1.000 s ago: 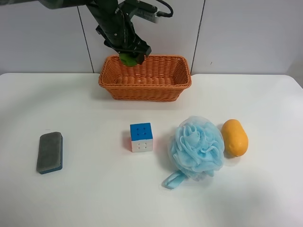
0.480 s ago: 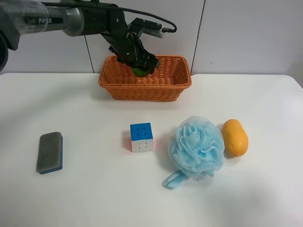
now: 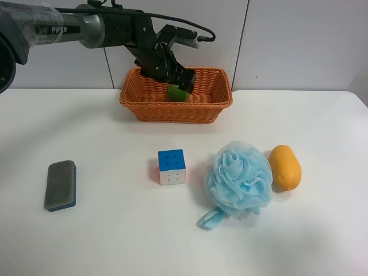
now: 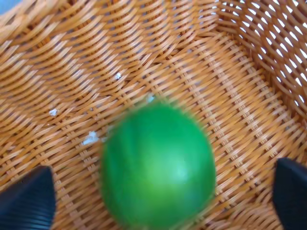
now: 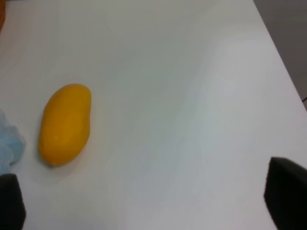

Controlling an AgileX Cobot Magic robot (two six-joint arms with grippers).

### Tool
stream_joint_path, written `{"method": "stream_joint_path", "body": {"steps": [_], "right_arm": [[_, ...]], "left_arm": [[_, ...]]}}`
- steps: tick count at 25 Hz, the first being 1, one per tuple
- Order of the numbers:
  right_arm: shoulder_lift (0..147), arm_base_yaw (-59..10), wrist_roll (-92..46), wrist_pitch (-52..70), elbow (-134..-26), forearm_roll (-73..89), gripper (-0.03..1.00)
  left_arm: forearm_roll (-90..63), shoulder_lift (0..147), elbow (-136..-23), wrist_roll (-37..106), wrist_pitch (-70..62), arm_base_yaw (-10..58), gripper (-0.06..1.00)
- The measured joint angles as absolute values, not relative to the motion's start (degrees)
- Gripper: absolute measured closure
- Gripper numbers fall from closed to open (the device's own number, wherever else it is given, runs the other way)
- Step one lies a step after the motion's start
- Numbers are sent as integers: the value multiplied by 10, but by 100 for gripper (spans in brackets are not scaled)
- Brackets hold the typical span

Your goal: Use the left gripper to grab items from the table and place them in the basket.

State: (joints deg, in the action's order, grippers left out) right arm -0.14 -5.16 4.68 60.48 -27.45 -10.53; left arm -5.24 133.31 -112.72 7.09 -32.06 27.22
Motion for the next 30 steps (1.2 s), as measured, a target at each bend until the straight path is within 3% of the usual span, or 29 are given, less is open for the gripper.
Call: {"method": "stream_joint_path", "body": {"steps": [8, 25, 30], "right_arm": [[-1, -52, 47, 605, -275, -105, -2], [-1, -52, 47, 605, -275, -105, -2], [-1, -52, 47, 605, -275, -105, -2]], "left_arm": [[-56, 1295, -1128, 71, -365, 264, -5], [-30, 1071, -1130, 39, -684, 221, -5], [-27, 1005, -1062, 41, -691, 202, -5]]}}
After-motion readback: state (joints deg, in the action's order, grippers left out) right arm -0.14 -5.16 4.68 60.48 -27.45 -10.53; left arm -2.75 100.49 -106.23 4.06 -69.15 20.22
